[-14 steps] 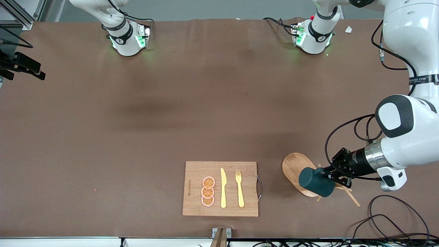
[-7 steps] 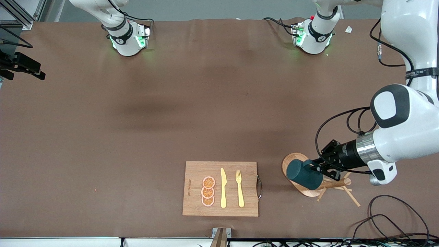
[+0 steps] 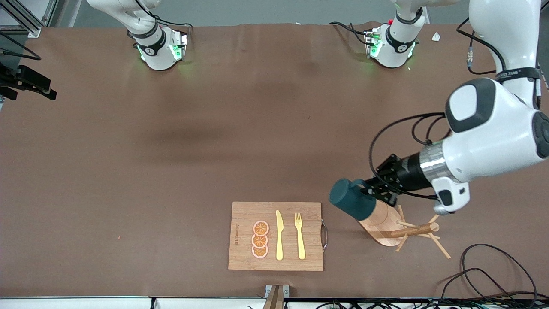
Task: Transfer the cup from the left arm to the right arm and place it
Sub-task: 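Lift the teal cup off the stand and carry it to mid-table, then hold the cup with the left gripper while the right gripper approaches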
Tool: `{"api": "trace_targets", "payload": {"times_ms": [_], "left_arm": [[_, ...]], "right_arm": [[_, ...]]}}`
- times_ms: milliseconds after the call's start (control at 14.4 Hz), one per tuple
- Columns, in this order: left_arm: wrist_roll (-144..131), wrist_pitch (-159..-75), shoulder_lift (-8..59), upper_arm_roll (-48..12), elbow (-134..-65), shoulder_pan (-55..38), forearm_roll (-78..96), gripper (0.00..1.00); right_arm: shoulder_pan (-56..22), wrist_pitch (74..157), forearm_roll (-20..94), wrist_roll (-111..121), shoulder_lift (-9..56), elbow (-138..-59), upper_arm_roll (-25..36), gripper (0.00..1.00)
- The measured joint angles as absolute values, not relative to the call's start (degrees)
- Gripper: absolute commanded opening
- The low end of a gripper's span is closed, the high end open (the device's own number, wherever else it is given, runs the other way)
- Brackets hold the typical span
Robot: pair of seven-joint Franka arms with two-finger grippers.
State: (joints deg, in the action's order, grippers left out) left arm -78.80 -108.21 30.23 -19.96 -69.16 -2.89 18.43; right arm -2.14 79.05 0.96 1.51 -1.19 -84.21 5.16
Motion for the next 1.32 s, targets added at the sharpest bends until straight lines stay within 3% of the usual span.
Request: {"api": "trace_targets", "payload": {"times_ms": [348, 626, 1322], "left_arm": [[-79.15, -109.42, 30.09, -20.50, -69.34, -17.02, 4.72, 0.02], [-80.39, -117.78, 32.06, -20.11, -70.29, -30.79, -11.27, 0.02], [-98.47, -123.44, 48.91, -19.74, -71.44, -52.24, -63.94, 0.03]], "right_arm": [[-1.12, 79.31, 0.91, 1.45, 0.48, -84.44, 5.78, 1.00], [0.33, 82.34, 0.91, 1.48, 4.23, -84.62, 5.88, 1.00], [5.23, 86.86, 0.80, 5.84, 12.24, -84.67, 6.07, 1.00]]}}
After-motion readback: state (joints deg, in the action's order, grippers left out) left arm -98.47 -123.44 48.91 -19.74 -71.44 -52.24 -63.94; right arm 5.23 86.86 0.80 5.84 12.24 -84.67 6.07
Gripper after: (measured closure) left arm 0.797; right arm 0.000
